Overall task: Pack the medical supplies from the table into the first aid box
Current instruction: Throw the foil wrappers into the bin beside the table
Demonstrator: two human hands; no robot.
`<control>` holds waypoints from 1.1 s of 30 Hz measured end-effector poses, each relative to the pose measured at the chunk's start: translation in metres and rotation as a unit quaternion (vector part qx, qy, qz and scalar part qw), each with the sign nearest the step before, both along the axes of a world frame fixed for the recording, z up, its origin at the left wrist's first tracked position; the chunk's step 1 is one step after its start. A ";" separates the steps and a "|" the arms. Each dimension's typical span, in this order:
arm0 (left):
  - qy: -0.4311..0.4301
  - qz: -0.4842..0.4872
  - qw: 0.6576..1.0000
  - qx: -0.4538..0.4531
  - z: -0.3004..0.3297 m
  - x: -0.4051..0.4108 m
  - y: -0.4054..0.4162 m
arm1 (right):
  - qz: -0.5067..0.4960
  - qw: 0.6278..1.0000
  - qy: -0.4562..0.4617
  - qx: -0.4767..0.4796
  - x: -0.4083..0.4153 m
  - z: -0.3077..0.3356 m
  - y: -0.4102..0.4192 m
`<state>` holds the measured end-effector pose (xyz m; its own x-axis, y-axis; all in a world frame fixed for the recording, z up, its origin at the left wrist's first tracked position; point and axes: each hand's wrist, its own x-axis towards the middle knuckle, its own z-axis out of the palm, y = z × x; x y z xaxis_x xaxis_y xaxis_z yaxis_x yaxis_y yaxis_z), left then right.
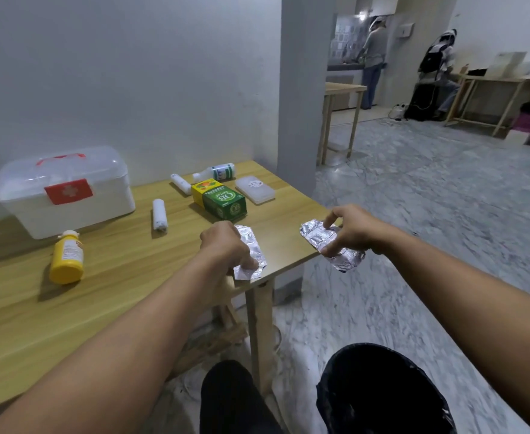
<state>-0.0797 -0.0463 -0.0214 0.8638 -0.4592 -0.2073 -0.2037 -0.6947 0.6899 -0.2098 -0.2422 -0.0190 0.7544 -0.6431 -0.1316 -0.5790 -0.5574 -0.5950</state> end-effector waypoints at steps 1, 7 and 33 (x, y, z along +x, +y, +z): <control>0.016 -0.003 1.000 -0.022 0.000 -0.005 -0.002 | -0.004 1.000 -0.006 0.008 -0.005 -0.001 -0.002; 0.069 -0.082 0.985 -0.138 0.002 -0.043 -0.035 | -0.035 0.997 -0.051 0.040 -0.048 0.001 -0.021; 0.097 -0.387 0.905 0.147 -0.216 -0.167 -0.144 | -0.255 0.948 0.149 0.117 -0.190 -0.236 -0.050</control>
<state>-0.2467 -0.1908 -0.2377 0.2407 -0.8118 -0.5320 -0.6019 -0.5549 0.5743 -0.3993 -0.2920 -0.2553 0.2594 -0.8409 -0.4749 -0.9000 -0.0321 -0.4347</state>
